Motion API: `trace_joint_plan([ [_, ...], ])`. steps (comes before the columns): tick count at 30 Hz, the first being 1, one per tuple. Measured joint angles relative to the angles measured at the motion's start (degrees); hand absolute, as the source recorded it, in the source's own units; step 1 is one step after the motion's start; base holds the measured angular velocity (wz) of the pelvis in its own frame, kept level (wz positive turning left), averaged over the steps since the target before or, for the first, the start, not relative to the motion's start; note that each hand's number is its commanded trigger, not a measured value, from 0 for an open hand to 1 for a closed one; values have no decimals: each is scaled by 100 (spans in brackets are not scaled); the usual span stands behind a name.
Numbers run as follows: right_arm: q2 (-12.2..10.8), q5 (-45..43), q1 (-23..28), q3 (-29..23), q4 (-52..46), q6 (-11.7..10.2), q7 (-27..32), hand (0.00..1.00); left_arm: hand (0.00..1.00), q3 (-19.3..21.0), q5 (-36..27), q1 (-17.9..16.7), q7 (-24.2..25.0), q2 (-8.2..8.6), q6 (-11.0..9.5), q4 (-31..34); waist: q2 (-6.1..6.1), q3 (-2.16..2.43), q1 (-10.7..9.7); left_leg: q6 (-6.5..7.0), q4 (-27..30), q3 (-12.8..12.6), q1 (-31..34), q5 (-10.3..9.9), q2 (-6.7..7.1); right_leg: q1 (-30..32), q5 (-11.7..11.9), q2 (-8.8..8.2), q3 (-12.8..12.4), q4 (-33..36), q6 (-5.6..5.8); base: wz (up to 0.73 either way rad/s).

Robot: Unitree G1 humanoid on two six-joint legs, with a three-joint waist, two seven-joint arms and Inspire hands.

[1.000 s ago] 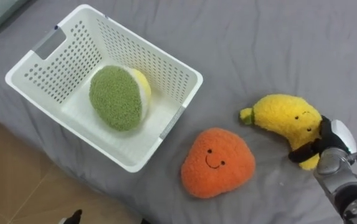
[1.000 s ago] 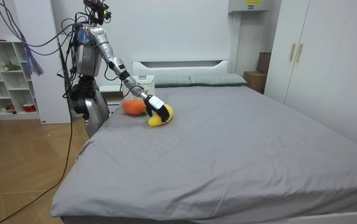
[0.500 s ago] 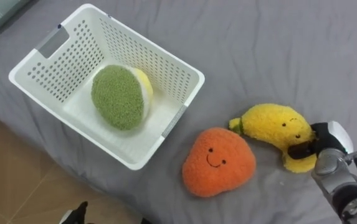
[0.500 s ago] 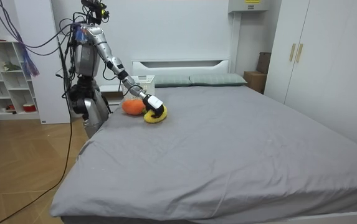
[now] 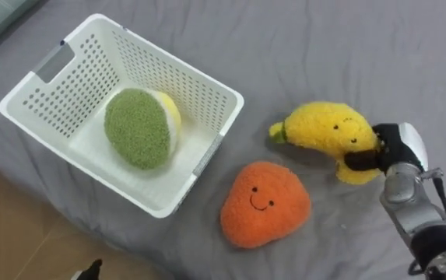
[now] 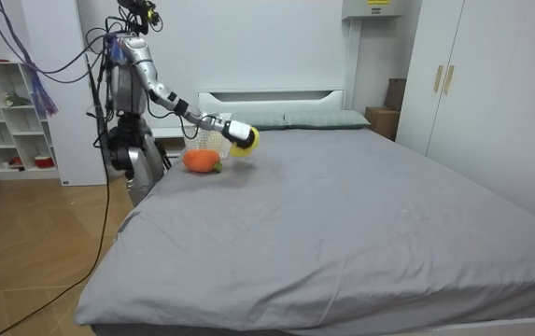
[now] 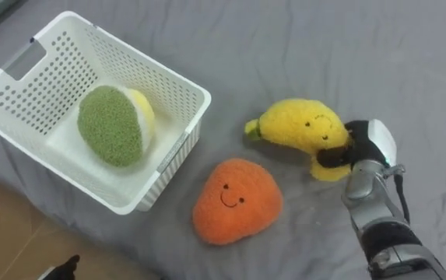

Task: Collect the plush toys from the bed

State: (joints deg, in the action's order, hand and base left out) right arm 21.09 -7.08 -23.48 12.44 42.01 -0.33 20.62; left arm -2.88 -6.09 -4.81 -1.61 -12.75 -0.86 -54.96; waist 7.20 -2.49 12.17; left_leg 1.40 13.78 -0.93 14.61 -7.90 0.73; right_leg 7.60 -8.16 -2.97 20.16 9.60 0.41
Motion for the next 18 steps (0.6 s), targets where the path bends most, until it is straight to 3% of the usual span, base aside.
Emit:
trace_joint_plan([
  [2,0,-20,284,0,-639,-90,-8,100,0,94,19,-122,-8,1,-5,87,-3,40,-98,0,-96,-72,-290,0,-1,-259,-4,-9,17,-13,6,-2],
  [3,7,-207,458,-6,-1000,-73,-16,100,0,237,122,-188,-23,20,-22,87,10,113,-101,1,-169,-112,-452,-1,-2,-381,-9,-13,34,-11,15,-13],
  [4,18,-398,512,-6,-1276,-76,-17,100,0,306,133,-227,-76,32,-43,68,3,141,-130,2,-215,-137,-588,-2,-4,-483,-11,-14,30,-14,19,-16],
  [10,0,-588,707,-25,-2368,-81,-157,100,0,410,126,-378,-169,112,-37,24,-161,206,-260,42,-325,-118,-1043,-31,0,-917,-43,-39,-99,-29,71,-3],
  [13,3,-599,708,-34,-2759,30,-403,100,0,621,282,-530,-173,248,7,36,-288,285,-236,65,-347,-134,-1239,-39,39,-1125,-71,-65,-164,-74,112,-2],
  [18,-33,-695,653,-26,-2992,77,-641,100,0,720,358,-585,-186,322,123,37,-285,274,-65,70,-404,-141,-1410,13,56,-1265,-92,-98,-188,-80,97,1],
])
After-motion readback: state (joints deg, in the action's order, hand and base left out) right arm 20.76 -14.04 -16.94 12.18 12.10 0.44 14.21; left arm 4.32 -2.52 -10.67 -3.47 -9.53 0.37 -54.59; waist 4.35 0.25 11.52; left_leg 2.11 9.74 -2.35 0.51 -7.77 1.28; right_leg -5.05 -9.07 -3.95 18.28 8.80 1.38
